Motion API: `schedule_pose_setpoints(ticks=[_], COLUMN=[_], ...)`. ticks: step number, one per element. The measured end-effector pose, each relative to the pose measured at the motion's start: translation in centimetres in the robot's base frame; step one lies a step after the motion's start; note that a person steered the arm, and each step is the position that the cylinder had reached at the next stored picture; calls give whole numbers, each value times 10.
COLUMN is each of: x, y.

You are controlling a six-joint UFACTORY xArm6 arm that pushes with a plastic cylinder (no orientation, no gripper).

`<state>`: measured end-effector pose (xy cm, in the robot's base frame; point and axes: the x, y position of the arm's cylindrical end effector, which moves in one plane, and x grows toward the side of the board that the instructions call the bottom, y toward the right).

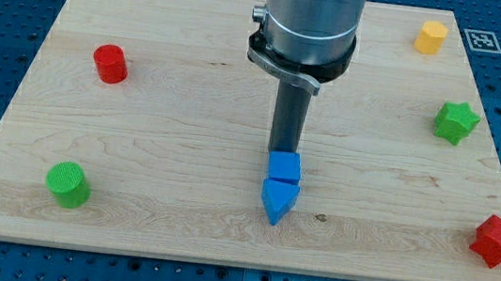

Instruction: Move the green circle into the green star

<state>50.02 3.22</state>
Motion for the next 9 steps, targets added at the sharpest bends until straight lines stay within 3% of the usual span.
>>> schedule_pose_setpoints(ticks=[1,2,4,5,6,7,8,9], x=[11,-8,-4,33,94,113,80,50], y=[0,-27,-199,-270,-279,-244,-204,-202])
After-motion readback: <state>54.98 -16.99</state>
